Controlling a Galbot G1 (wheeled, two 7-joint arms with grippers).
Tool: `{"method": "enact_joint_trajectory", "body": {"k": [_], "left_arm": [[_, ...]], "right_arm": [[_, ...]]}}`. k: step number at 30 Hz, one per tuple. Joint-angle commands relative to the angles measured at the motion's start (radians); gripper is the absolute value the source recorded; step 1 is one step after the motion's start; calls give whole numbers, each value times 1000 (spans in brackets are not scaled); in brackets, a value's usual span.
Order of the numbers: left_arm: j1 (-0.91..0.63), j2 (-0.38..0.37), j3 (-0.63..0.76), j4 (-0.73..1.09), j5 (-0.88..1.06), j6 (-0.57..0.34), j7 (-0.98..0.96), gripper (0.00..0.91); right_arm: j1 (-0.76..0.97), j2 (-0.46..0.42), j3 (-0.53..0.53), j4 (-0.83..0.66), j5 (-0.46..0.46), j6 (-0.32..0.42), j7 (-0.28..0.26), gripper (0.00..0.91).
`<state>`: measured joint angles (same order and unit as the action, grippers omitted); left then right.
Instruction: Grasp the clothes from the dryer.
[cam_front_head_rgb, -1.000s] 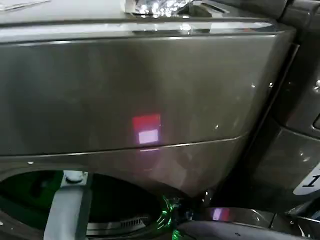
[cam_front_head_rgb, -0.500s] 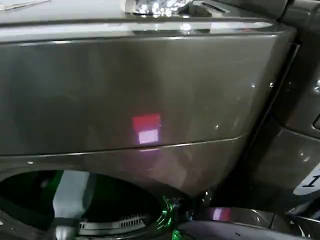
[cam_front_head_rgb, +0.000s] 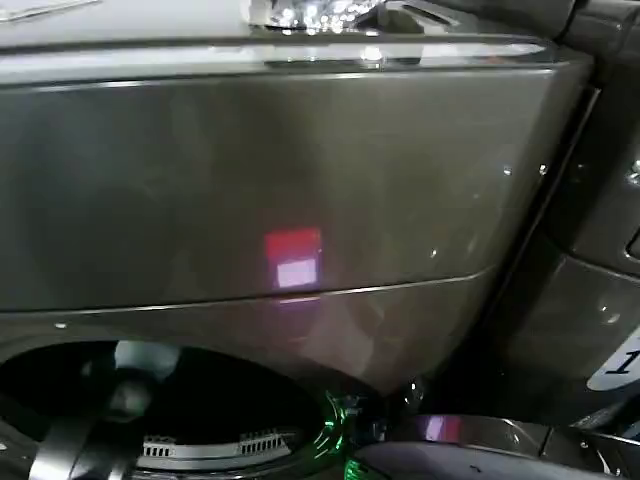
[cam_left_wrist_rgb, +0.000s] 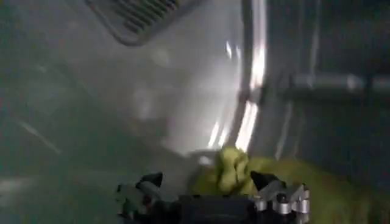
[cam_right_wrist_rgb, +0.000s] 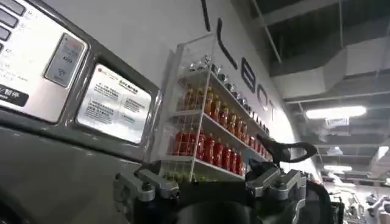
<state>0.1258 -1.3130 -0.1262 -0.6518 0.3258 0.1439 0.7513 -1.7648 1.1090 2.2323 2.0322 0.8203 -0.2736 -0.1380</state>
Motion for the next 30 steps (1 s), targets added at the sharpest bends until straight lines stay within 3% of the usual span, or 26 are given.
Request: {"method": "enact_joint_trajectory", "body": {"k": [1,5,14,24,26,27,28,30], "left_arm": [[-70,1,40,126,461,-49,117,907],[-77,14,84,128,534,-82,135,907],[-96,-44,123,186,482,-82,119,907],[-82,-54,151,227,469,-79,101,899],[-81,-56,150,228,463,-80,102,398],[-81,-56,149,226,458,-81,100,80],[-83,-56,149,223,451,-80,99,23],[-89,-55,147,221,441,-82,94,0]], "right_arm": [[-1,2,-1,3,-3,0,-1,907],[-3,5,-3,10,-3,0,-1,907],[-9,8,-2,18,-2,0,-1,907],[11,20,-33,25,-15,4,-3,907],[13,23,-37,24,-18,6,-4,907],[14,24,-38,24,-19,6,-4,907],[15,25,-40,24,-20,7,-5,907],[17,27,-44,25,-21,7,-5,907]]}}
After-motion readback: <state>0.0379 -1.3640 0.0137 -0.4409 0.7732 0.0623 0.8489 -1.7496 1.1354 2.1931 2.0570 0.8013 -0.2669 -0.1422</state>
